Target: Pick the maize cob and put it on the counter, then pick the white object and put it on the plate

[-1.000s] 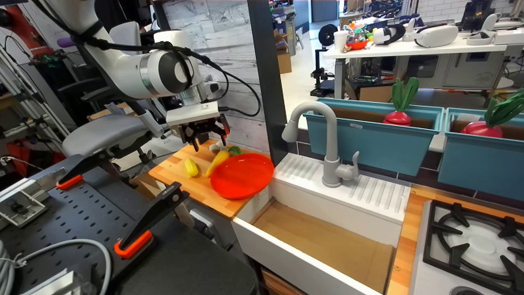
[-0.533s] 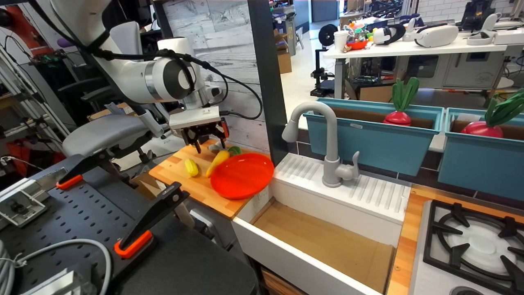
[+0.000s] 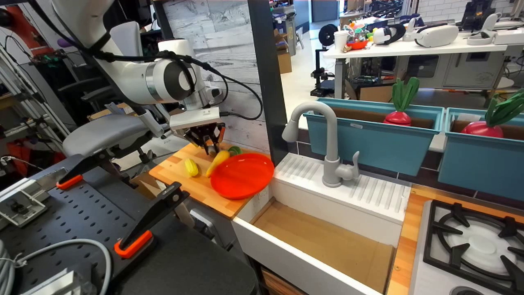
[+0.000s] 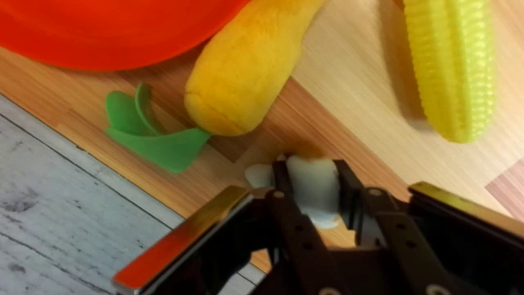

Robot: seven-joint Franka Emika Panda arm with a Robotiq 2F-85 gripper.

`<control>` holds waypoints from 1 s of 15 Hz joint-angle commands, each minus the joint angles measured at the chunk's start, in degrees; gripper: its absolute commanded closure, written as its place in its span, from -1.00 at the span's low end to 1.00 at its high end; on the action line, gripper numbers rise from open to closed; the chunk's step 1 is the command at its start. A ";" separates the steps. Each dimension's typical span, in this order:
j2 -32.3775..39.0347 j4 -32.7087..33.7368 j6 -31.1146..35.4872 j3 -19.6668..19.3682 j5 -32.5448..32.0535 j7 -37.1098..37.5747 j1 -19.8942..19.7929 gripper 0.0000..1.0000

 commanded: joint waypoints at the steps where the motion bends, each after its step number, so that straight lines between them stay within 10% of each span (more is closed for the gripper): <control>1: 0.84 2.26 -2.63 0.42 0.61 -2.15 0.30 0.96; 15: -16.13 -16.84 0.96 -1.72 -0.16 -1.34 -1.26 0.92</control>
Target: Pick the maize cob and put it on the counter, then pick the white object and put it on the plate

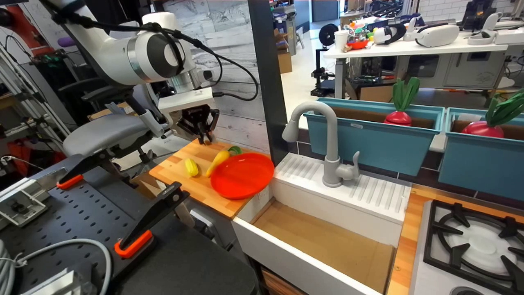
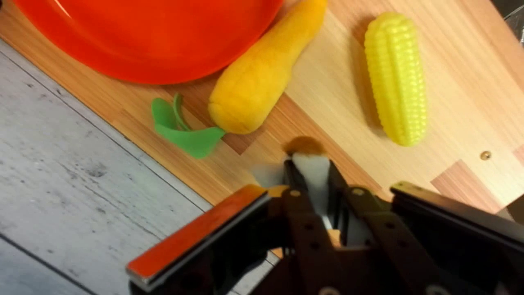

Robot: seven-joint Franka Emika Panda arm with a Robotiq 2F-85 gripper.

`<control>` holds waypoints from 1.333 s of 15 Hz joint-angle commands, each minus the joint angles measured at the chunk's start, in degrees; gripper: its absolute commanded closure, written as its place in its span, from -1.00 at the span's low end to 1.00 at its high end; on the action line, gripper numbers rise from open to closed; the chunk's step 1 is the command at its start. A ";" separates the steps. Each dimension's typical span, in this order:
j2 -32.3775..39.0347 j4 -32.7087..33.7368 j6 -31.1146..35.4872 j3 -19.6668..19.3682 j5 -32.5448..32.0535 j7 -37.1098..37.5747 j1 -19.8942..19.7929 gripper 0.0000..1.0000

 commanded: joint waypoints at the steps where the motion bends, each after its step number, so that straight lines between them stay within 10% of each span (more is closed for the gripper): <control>1: -6.15 -6.77 0.72 -0.48 0.23 -0.70 -2.26 0.92; 20: 1.35 -2.33 -4.71 -4.01 2.10 -0.52 -11.04 0.92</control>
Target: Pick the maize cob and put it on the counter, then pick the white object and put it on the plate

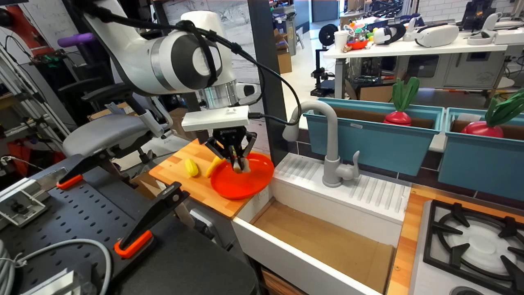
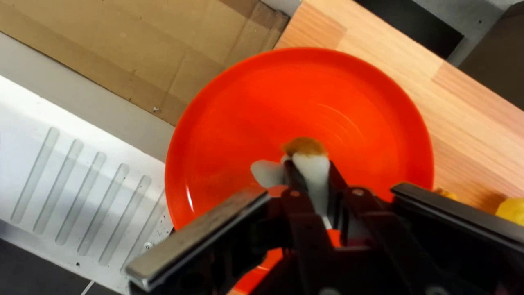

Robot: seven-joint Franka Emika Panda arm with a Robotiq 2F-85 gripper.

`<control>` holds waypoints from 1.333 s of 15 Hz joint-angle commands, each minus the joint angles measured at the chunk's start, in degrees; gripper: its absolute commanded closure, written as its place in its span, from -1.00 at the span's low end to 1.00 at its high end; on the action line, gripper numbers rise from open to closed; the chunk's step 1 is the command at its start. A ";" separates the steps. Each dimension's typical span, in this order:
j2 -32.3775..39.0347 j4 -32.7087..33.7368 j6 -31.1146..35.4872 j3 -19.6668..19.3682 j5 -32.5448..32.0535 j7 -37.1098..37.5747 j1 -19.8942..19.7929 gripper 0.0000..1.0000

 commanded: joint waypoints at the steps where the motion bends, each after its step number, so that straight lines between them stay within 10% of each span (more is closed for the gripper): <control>1: 4.01 5.16 -4.05 -0.24 1.68 -0.53 0.58 0.92; 2: 4.50 5.87 -5.02 -0.11 1.84 -0.59 0.48 0.19; 11: 2.85 4.89 -6.54 0.61 2.33 -1.05 -0.14 -0.97; 20: -12.41 -11.19 -1.40 -0.49 0.91 1.46 2.23 -1.00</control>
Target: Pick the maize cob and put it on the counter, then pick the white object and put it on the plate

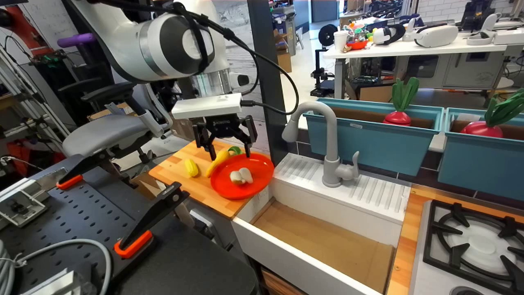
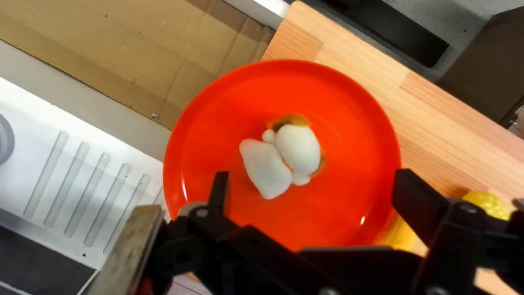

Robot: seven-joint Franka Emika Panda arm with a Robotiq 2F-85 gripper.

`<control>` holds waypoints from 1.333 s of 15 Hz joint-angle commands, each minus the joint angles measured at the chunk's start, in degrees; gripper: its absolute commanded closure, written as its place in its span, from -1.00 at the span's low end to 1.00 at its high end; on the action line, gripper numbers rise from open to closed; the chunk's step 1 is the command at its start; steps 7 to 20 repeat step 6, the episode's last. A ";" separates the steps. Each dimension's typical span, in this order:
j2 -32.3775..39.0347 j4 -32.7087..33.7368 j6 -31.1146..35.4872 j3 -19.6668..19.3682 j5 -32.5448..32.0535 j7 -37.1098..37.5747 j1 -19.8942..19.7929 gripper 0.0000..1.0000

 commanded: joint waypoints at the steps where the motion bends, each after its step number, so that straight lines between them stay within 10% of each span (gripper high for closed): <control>1: -9.46 -9.68 1.73 -0.67 -0.14 1.36 1.88 -1.00; 20: -10.05 -9.20 -0.08 -0.48 0.30 0.33 2.76 -1.00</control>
